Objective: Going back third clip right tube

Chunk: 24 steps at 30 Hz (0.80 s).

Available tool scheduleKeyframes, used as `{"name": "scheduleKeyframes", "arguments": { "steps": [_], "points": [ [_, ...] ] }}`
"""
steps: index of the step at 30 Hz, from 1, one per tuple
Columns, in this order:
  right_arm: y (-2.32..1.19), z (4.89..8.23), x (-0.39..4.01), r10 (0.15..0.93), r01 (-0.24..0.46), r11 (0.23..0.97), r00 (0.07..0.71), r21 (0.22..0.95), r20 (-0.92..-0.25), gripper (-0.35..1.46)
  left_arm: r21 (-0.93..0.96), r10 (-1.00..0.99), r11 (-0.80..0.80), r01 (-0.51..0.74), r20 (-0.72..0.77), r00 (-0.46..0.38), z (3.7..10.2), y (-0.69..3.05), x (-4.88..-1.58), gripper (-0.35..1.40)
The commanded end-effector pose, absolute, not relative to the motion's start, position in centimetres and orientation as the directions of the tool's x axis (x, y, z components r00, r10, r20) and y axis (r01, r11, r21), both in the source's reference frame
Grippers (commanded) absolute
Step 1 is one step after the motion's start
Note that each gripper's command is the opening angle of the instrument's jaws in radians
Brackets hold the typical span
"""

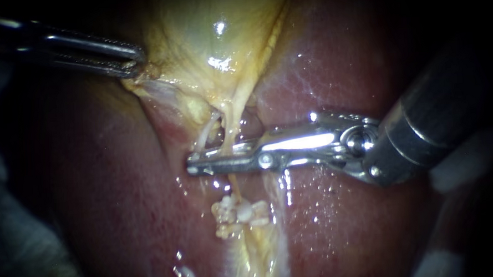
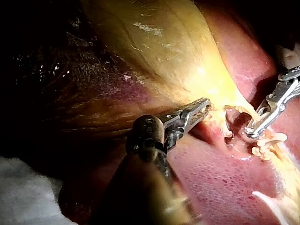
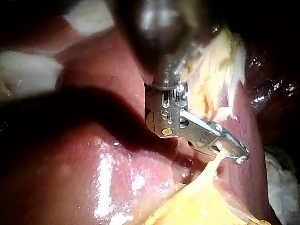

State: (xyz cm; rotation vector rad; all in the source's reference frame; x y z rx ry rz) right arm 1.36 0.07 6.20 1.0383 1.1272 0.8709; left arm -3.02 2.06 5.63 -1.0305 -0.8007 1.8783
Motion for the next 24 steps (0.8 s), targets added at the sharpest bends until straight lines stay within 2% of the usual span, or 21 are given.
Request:
{"name": "scheduleKeyframes", "arguments": {
  "steps": [1,4,7,14,24],
  "points": [
    [0.07,6.22,1.37,0.93,-0.034,0.308,0.223,0.951,-0.293,-0.27,-0.816,0.88,-0.454,-0.358,-0.349,-0.321,5.63,2.06,-3.02,-0.35],
    [0.03,6.29,1.41,0.897,-0.016,0.394,0.225,0.919,-0.38,0.18,-0.815,0.88,-0.455,-0.359,-0.35,-0.321,5.63,2.06,-3.03,-0.35],
    [0.01,6.42,1.46,0.882,-0.016,0.427,0.23,0.904,-0.412,0.38,-0.815,0.88,-0.455,-0.359,-0.35,-0.321,5.64,2.05,-3.03,-0.35],
    [0.04,6.61,1.37,0.847,-0.08,0.494,0.267,0.866,-0.459,0.44,-0.815,0.88,-0.455,-0.359,-0.351,-0.321,5.64,2.04,-3.03,-0.35],
    [0.11,6.69,1.19,0.845,-0.127,0.505,0.274,0.854,-0.459,0.44,-0.815,0.88,-0.455,-0.359,-0.351,-0.321,5.64,2.04,-3.03,-0.35]
  ]
}}
